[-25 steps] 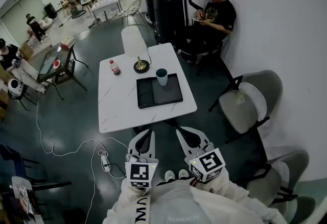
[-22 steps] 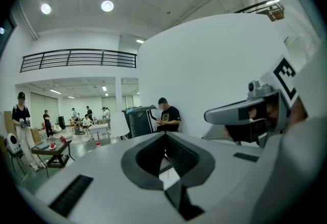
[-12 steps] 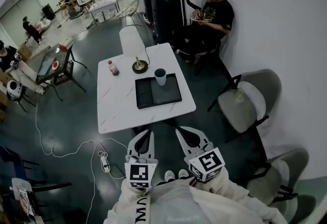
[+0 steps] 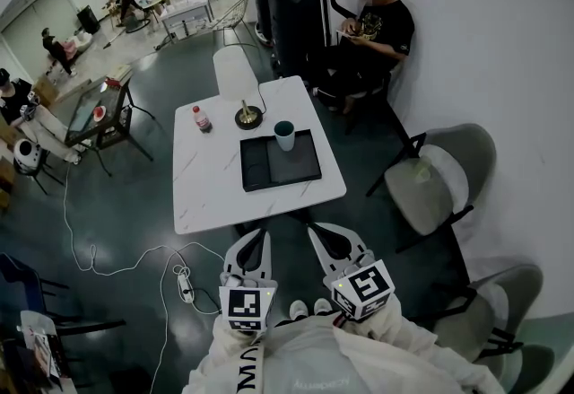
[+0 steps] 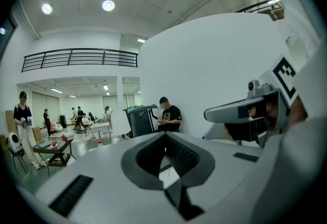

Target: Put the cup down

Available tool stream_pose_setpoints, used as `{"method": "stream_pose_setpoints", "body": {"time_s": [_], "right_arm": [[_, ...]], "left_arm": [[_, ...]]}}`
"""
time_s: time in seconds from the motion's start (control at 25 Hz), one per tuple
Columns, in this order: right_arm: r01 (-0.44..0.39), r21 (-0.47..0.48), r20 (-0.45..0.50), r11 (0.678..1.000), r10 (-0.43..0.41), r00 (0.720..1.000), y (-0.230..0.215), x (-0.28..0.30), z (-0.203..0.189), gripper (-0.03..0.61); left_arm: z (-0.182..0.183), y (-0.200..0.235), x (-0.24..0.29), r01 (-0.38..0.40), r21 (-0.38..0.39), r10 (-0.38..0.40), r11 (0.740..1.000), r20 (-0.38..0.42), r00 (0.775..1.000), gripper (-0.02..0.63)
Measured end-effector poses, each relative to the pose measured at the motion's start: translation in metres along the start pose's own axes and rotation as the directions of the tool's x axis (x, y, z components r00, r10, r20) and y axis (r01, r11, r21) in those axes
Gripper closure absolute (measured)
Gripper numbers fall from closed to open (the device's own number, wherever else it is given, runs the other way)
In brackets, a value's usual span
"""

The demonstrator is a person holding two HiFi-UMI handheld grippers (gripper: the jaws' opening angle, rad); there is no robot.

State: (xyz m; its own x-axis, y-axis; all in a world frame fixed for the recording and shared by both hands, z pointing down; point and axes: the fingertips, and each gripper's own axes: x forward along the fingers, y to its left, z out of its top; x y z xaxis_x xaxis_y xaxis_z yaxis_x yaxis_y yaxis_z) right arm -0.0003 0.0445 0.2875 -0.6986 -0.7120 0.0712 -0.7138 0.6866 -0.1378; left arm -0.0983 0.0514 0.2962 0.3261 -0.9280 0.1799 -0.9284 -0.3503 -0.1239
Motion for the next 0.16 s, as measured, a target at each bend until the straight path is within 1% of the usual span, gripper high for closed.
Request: {"method": "stream_pose_setpoints", "body": {"time_s": [0.16], "right_arm": [[-0.003,0.004,0.0,1.0,0.003,1.0,0.0004,0.0021,-0.002,0.574]], "left_arm": [[-0.0016,0.0019,0.0006,-0.003,-0.003,0.003,1.0,-0.002,1.0,0.603]]}}
